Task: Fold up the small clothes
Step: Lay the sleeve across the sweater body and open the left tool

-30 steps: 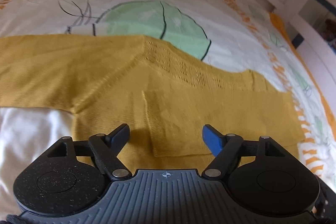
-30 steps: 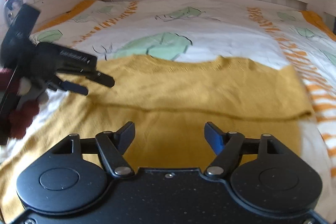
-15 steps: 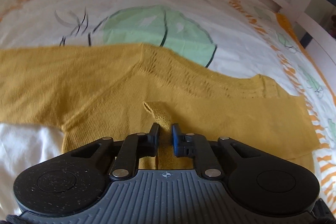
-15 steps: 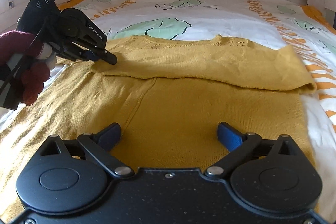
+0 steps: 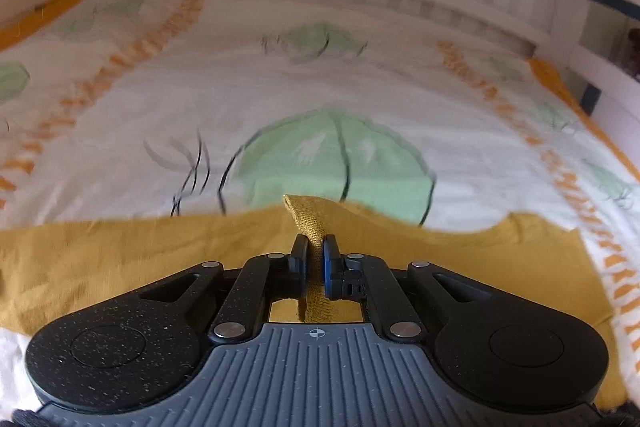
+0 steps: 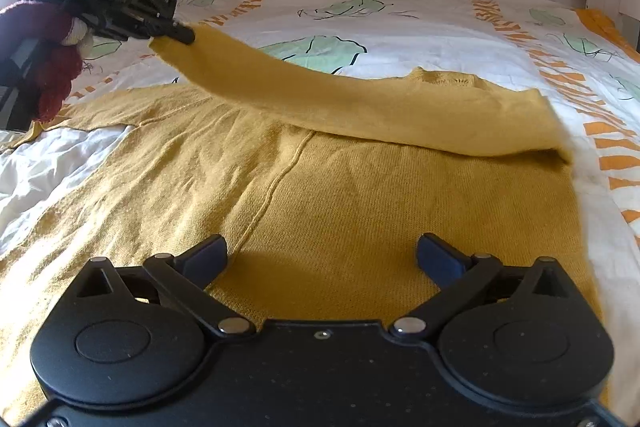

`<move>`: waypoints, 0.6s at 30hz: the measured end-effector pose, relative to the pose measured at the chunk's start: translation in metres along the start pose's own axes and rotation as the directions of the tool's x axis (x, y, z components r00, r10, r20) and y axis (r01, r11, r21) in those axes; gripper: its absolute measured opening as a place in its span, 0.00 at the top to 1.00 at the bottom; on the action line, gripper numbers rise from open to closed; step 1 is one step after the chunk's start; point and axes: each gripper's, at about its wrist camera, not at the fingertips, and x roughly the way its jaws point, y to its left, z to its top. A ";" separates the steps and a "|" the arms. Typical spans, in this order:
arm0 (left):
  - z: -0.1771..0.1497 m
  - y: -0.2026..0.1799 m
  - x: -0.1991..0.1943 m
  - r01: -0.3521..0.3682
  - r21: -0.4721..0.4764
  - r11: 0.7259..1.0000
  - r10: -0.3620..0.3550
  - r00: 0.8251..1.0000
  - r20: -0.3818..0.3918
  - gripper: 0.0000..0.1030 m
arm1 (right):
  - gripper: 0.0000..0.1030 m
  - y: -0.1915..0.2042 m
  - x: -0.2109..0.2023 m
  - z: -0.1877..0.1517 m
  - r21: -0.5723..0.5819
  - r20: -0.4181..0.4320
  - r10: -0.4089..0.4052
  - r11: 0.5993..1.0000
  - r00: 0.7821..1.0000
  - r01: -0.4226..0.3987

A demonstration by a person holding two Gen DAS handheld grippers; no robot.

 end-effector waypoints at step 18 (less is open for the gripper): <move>-0.054 0.043 0.008 0.020 -0.107 0.994 -0.029 0.996 -0.087 0.51 | 0.00 0.002 0.005 -0.001 -0.011 -0.016 -0.010 1.000 1.000 0.010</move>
